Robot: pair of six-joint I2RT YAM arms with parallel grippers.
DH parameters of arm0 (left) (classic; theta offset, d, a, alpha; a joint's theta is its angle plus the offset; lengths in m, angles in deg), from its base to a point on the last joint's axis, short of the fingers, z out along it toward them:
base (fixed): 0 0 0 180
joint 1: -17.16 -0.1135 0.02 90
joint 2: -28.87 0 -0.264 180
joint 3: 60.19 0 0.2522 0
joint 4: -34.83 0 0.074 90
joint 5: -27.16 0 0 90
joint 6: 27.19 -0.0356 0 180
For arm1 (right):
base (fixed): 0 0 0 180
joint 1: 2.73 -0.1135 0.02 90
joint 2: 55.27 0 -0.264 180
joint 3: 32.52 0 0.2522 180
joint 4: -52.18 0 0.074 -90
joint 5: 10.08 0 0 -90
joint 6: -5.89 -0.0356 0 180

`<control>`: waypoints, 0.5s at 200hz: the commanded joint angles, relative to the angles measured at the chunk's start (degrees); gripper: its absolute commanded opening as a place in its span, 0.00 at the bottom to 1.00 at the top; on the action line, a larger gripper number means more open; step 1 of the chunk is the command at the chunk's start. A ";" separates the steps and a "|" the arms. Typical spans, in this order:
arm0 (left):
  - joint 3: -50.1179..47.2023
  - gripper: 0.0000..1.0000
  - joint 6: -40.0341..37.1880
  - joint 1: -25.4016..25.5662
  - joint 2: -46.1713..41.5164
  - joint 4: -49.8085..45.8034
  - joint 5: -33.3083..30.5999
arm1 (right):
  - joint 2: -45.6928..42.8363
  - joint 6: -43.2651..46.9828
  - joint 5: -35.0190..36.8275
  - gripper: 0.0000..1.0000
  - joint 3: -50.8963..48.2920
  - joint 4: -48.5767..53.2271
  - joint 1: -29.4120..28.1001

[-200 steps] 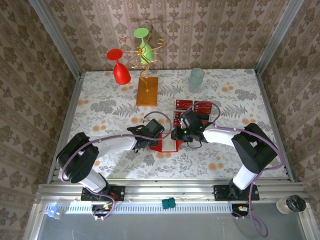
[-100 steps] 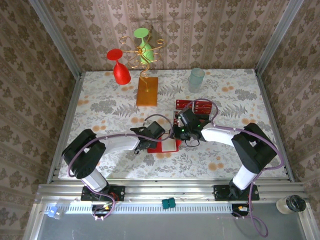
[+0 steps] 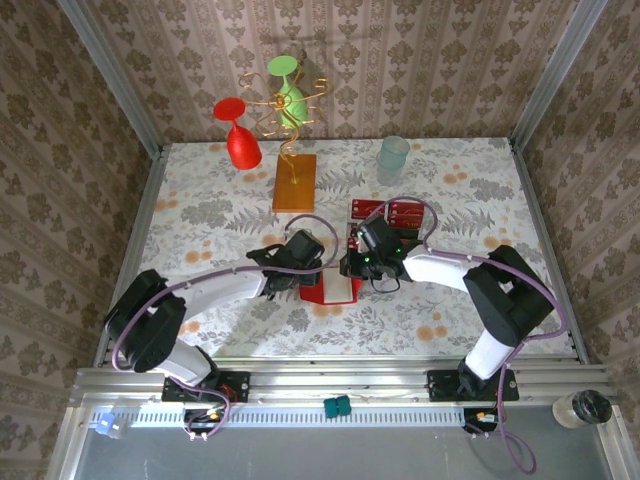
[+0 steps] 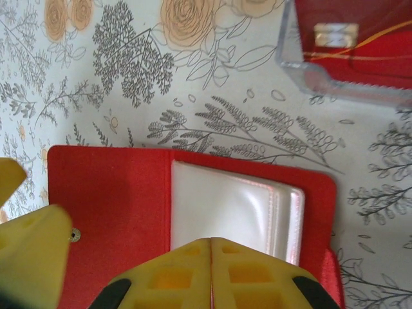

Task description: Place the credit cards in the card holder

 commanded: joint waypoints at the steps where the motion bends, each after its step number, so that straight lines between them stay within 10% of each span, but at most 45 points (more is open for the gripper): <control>1: 2.87 0.65 2.50 0.47 -2.86 1.44 4.43 | -3.15 -0.08 1.19 0.09 -0.71 1.65 1.14; 100: -8.16 0.62 19.00 6.55 -3.93 18.58 7.08 | -3.94 -1.58 0.84 0.08 -3.27 -0.33 2.18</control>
